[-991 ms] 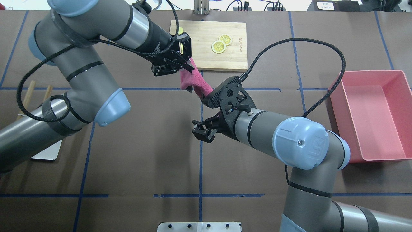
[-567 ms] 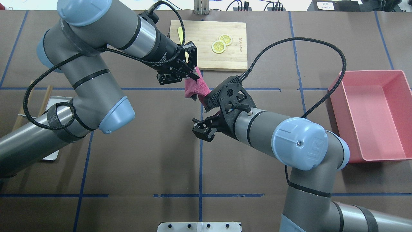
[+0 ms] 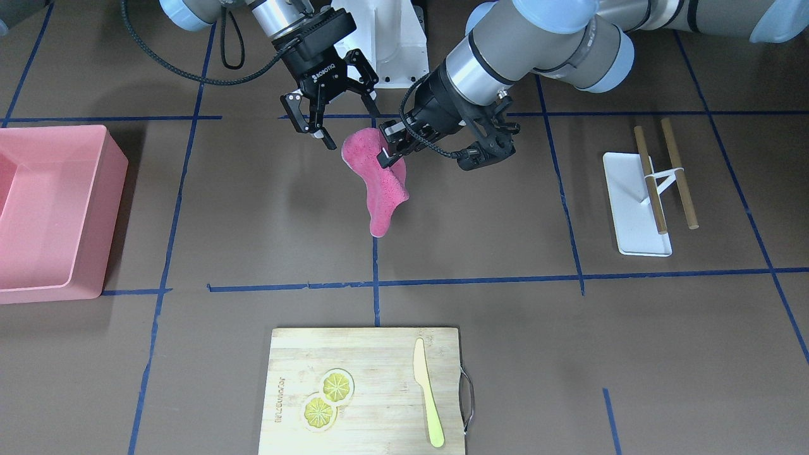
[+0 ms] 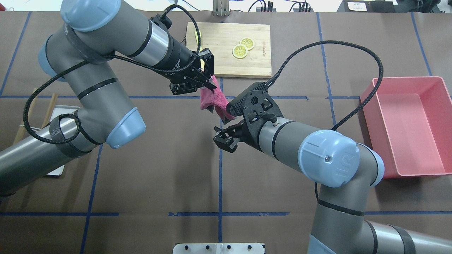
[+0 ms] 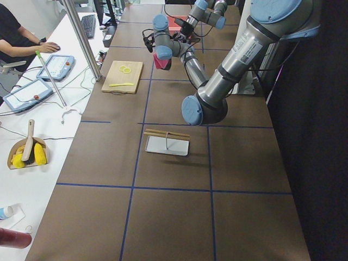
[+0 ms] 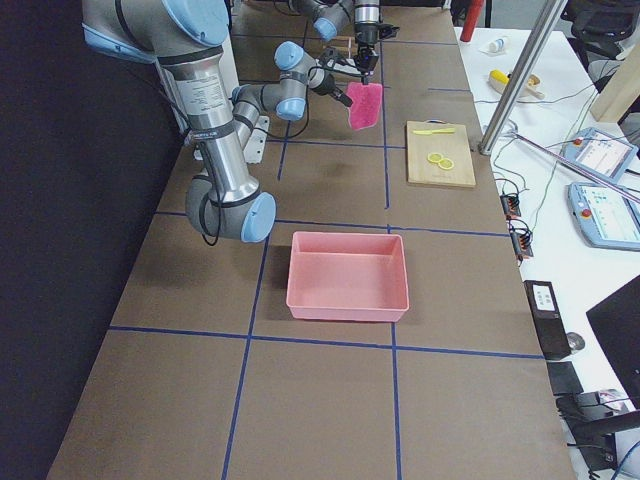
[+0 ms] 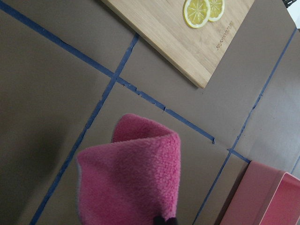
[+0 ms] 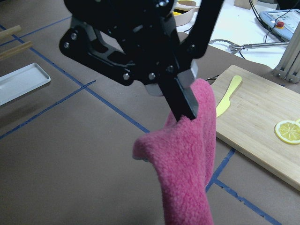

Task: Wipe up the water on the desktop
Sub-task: 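Bring the towel toward the right gripper and grasp it with the right gripper, then open the left gripper and withdraw it while the right gripper holds the towel, then lower the pink towel onto the table with the right gripper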

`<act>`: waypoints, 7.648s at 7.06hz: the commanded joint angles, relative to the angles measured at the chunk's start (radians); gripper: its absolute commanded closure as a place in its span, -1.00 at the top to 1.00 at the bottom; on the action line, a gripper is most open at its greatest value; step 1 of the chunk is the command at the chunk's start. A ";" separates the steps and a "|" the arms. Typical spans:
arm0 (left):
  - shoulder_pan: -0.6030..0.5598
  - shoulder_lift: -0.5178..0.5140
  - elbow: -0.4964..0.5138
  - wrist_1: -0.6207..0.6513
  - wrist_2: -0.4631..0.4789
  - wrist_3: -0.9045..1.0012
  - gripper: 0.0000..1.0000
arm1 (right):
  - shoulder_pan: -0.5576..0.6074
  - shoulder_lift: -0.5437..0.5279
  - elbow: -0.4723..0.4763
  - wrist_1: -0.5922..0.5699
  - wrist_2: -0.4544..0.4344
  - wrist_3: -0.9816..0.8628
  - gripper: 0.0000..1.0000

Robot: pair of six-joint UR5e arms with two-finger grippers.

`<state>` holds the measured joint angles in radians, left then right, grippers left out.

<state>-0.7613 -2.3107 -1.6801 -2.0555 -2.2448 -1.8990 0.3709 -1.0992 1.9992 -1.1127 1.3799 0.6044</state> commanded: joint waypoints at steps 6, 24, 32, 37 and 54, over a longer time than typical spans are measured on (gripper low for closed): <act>0.011 0.002 -0.032 0.000 -0.003 -0.022 -1.00 | -0.013 0.002 -0.002 0.001 -0.002 0.011 0.56; 0.010 0.066 -0.099 -0.003 -0.001 -0.005 1.00 | -0.010 -0.005 0.015 0.001 -0.002 0.026 -1.00; -0.373 0.229 -0.196 0.006 -0.230 0.243 1.00 | -0.012 0.007 0.202 -0.488 0.002 0.228 -1.00; -0.475 0.352 -0.300 0.269 0.035 0.747 1.00 | 0.000 0.022 0.219 -0.660 0.034 0.388 -1.00; -0.469 0.525 -0.388 0.525 0.128 1.043 1.00 | 0.255 0.016 -0.205 -0.618 0.755 0.477 -1.00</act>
<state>-1.2304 -1.7856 -2.0655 -1.5320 -2.1168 -0.8560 0.5849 -1.0808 1.8681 -1.7783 2.1357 1.0877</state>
